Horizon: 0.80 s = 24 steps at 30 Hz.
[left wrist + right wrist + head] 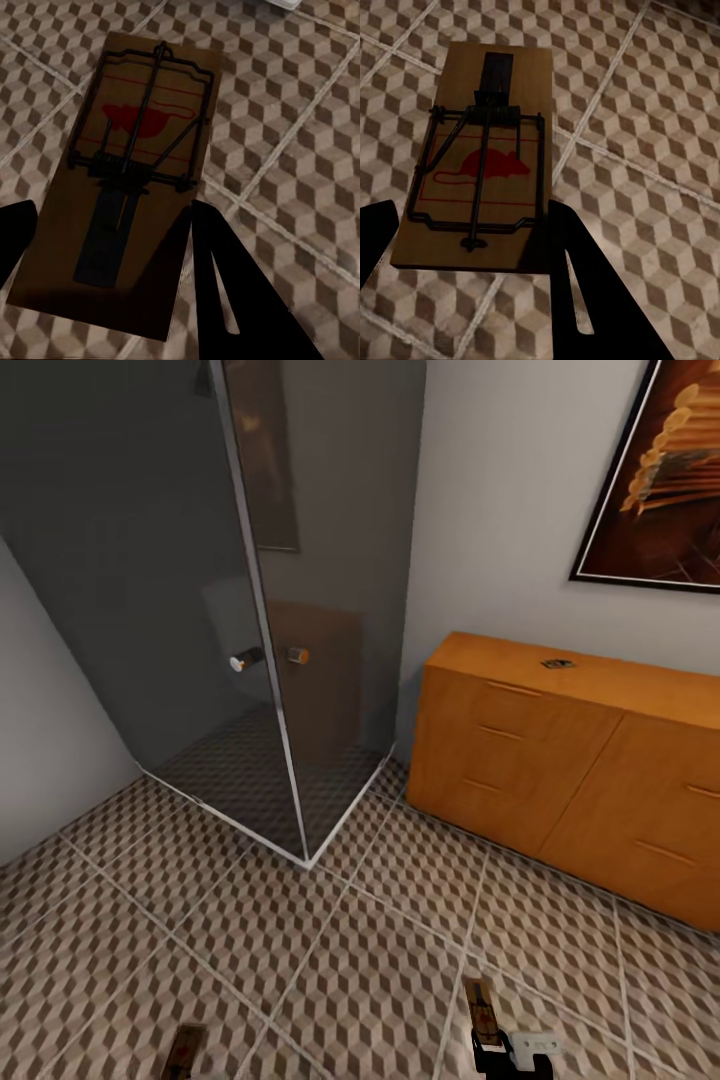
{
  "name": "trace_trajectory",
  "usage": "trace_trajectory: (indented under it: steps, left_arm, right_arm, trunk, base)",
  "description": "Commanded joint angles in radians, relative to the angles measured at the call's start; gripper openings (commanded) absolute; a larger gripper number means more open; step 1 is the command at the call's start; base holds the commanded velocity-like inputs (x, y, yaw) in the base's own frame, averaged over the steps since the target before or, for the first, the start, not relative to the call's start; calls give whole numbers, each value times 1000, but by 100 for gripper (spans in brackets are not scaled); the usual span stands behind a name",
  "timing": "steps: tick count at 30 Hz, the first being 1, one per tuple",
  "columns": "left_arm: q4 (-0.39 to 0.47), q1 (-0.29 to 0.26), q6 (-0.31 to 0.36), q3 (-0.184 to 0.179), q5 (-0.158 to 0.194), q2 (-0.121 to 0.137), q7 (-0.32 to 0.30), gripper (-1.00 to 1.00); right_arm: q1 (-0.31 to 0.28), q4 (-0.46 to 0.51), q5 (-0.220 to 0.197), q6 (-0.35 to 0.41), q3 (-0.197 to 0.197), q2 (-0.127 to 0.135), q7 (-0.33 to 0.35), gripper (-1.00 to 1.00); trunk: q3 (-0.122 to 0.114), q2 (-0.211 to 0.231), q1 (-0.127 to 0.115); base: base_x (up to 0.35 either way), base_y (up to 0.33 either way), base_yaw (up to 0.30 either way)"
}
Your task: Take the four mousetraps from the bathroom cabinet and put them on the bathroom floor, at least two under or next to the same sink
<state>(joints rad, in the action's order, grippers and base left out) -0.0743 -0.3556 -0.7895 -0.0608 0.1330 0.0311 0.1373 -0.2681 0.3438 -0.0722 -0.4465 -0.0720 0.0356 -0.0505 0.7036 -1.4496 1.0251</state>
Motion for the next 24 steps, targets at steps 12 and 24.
trace_trajectory:
  steps: [12,24]
  left_arm:
    - [-4,-2,-5,-7,5,0,4,-100]
    - [-4,-2,-5,-7,5,0,4,-100]
  right_arm:
    - [0,0,-8,-3,-8,1,-5,-100]
    - [0,0,-8,-3,-9,0,-5,-100]
  trunk:
    - [1,0,0]
    - [1,0,0]
  base:
    - [0,0,290]
    - [0,0,290]
